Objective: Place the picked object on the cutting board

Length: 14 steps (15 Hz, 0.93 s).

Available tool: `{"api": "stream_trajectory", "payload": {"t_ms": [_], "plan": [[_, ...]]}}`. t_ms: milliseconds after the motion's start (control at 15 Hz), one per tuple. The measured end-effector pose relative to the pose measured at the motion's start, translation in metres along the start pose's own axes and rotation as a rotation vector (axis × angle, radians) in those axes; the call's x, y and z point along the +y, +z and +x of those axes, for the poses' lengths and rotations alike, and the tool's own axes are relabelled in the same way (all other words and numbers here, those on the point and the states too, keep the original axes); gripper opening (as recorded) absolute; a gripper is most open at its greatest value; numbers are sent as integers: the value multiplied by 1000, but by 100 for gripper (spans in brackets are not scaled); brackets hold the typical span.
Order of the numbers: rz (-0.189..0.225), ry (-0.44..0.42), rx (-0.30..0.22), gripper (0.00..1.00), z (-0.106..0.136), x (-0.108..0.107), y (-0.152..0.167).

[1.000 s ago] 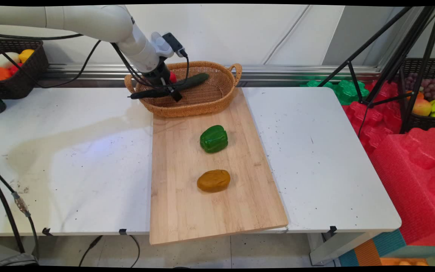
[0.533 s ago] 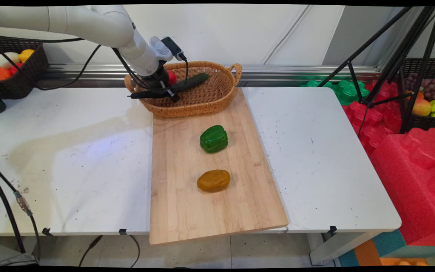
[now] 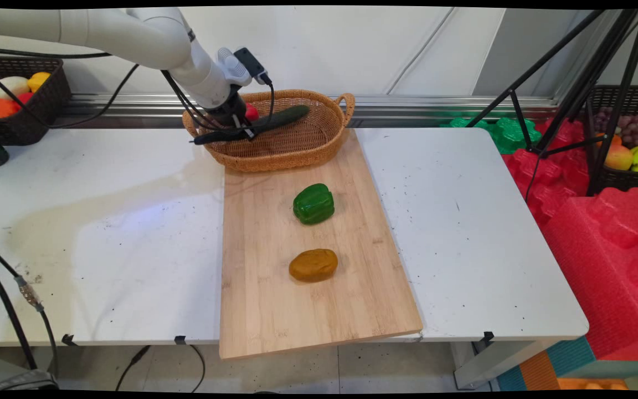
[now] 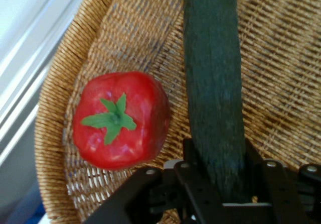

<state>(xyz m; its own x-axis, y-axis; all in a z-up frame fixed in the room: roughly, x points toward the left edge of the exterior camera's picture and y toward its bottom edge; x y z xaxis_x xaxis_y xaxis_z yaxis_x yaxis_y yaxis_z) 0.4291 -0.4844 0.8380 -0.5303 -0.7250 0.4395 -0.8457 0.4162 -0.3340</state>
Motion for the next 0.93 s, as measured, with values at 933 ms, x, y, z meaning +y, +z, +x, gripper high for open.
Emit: {"api": "stream_trajectory", "payload": {"t_ms": [933], "plan": [[27, 12, 212, 0, -22, 40, -145]]}}
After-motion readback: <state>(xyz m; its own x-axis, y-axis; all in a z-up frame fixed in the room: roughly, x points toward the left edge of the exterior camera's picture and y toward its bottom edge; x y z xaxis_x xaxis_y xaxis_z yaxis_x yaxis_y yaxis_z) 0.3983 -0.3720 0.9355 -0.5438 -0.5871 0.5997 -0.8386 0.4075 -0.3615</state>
